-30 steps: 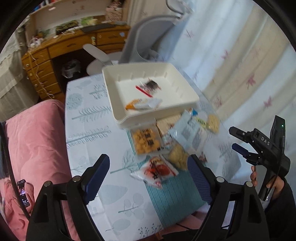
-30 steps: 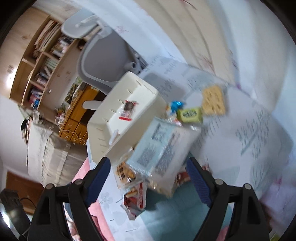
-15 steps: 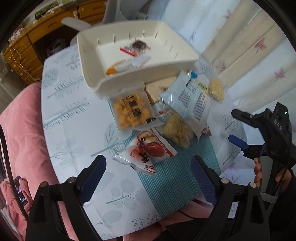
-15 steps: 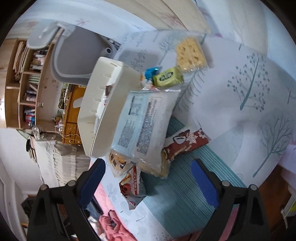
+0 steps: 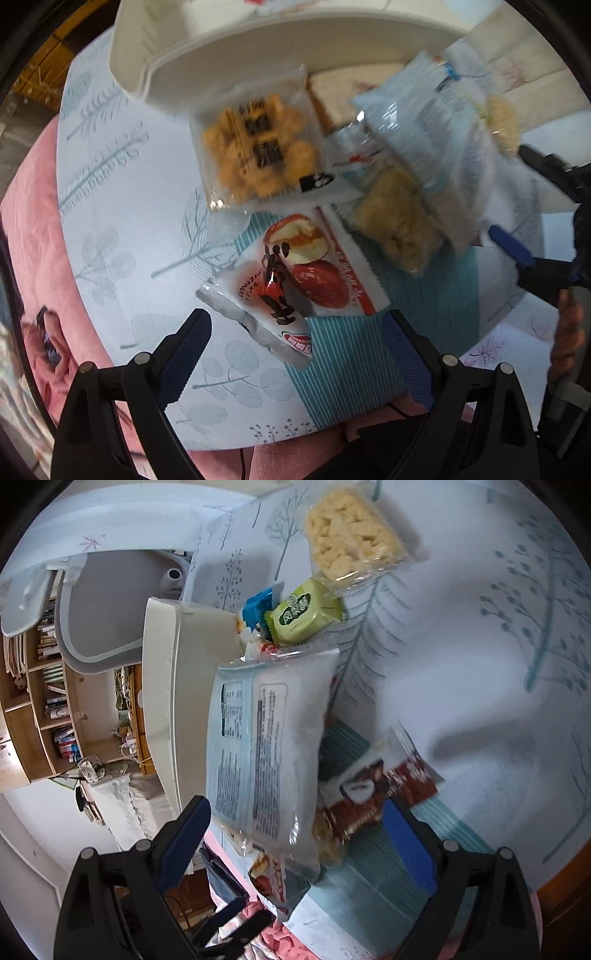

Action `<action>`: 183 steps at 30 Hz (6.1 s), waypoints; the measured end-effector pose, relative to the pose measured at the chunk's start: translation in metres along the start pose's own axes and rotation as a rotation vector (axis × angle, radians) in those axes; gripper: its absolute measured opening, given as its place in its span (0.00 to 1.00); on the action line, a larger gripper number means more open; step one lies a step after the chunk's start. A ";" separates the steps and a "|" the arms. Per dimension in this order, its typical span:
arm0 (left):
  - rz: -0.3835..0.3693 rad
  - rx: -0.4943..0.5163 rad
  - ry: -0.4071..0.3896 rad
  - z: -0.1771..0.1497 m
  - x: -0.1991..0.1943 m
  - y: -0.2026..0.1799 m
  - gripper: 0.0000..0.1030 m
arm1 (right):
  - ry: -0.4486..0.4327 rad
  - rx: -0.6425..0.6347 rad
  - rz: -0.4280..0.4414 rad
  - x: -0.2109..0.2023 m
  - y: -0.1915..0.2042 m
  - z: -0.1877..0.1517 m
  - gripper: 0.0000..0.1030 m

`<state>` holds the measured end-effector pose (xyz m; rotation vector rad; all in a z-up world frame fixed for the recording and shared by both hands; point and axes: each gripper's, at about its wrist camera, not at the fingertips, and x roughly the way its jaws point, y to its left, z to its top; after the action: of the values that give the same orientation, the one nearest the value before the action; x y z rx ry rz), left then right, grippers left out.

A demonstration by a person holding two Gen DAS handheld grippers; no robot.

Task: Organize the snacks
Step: 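Grasp the apple snack pack with the left gripper while the right gripper grasps the white printed bag, then carry both packs over the tray and open both grippers to drop them, then withdraw both grippers from the tray toward the remaining snacks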

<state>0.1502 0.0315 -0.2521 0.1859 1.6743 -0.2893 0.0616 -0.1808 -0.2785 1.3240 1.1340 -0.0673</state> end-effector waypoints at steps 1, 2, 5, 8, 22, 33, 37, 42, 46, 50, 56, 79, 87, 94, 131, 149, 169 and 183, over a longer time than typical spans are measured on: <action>-0.003 -0.012 0.012 0.002 0.003 0.000 0.90 | 0.011 -0.009 -0.005 0.004 0.002 0.003 0.92; -0.007 -0.025 0.023 0.004 0.006 0.001 0.90 | 0.023 -0.019 -0.009 0.007 0.003 0.006 0.92; -0.016 -0.058 0.051 0.009 0.015 0.001 0.90 | 0.050 -0.037 -0.015 0.016 0.006 0.014 0.92; -0.032 -0.095 0.073 0.015 0.022 0.003 0.90 | 0.077 -0.042 -0.024 0.026 0.008 0.022 0.92; -0.050 -0.202 0.130 0.033 0.047 0.031 0.83 | 0.146 -0.113 -0.066 0.056 0.027 0.044 0.69; -0.074 -0.202 0.093 0.020 0.048 0.059 0.62 | 0.108 -0.113 -0.045 0.043 0.027 0.038 0.47; -0.098 -0.181 0.069 0.004 0.045 0.069 0.57 | 0.078 -0.118 -0.042 0.035 0.030 0.029 0.41; -0.140 -0.170 0.038 -0.019 0.035 0.075 0.56 | 0.033 -0.134 -0.042 0.023 0.039 0.009 0.35; -0.173 -0.166 -0.006 -0.040 0.025 0.091 0.56 | -0.008 -0.143 -0.047 0.010 0.040 -0.009 0.32; -0.208 -0.182 -0.056 -0.066 0.012 0.109 0.56 | -0.029 -0.182 -0.055 -0.001 0.046 -0.029 0.31; -0.233 -0.211 -0.127 -0.085 -0.012 0.134 0.56 | -0.031 -0.252 -0.014 -0.011 0.063 -0.054 0.31; -0.192 -0.218 -0.365 -0.008 -0.140 0.113 0.57 | -0.020 -0.408 0.247 -0.029 0.153 -0.016 0.31; -0.180 -0.240 -0.427 0.050 -0.154 0.099 0.57 | -0.021 -0.453 0.262 -0.020 0.175 0.024 0.31; -0.158 -0.260 -0.434 0.088 -0.150 0.094 0.57 | -0.007 -0.484 0.247 0.001 0.188 0.055 0.31; -0.203 -0.296 -0.489 0.052 -0.156 0.086 0.95 | -0.071 -0.516 0.009 -0.033 0.161 0.043 0.81; -0.226 -0.235 -0.560 -0.105 -0.160 0.082 0.95 | -0.123 -0.507 -0.014 -0.089 0.095 -0.093 0.81; -0.182 -0.274 -0.475 -0.123 -0.114 0.026 0.93 | -0.190 -0.559 -0.218 -0.105 0.053 -0.077 0.81; -0.149 -0.510 -0.393 -0.073 -0.075 -0.021 0.93 | -0.058 -0.548 -0.286 -0.099 0.043 0.038 0.81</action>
<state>0.0841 0.0368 -0.1684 -0.3583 1.3217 0.0009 0.0614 -0.2504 -0.1876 0.6678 1.1789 -0.0023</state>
